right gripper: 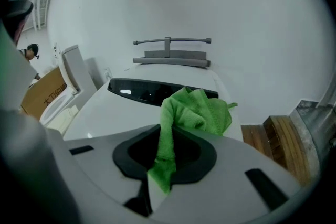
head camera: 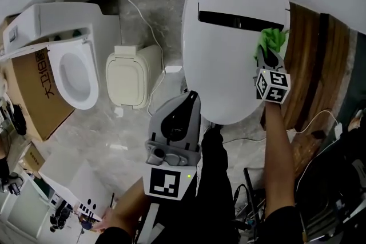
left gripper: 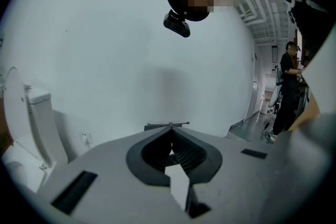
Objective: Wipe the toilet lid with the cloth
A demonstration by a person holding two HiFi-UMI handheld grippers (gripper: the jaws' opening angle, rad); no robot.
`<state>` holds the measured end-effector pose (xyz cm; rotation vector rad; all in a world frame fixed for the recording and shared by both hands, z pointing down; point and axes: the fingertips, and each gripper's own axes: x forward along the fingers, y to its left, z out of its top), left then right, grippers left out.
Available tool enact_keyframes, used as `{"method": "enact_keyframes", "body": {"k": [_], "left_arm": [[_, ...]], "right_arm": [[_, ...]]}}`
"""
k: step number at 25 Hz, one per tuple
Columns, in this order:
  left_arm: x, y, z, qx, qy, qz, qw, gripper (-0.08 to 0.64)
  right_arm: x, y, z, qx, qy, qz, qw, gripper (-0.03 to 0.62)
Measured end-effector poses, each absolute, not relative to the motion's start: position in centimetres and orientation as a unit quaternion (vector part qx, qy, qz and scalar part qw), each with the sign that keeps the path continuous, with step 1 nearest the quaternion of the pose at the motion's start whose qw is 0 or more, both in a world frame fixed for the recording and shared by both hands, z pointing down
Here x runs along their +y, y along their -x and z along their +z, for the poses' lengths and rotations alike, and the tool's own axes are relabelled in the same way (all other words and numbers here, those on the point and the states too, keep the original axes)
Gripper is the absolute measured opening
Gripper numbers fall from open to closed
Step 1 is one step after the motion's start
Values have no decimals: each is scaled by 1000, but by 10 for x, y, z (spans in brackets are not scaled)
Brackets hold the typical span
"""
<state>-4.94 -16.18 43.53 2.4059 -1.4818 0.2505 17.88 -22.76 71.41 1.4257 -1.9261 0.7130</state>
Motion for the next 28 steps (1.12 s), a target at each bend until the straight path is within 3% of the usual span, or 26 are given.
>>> {"method": "enact_keyframes", "body": {"k": [28], "left_arm": [[-145,132,433,-587,-790,67,162,9]], "right_arm": [[-246,45,714,-848,-310,130,409,60]]}}
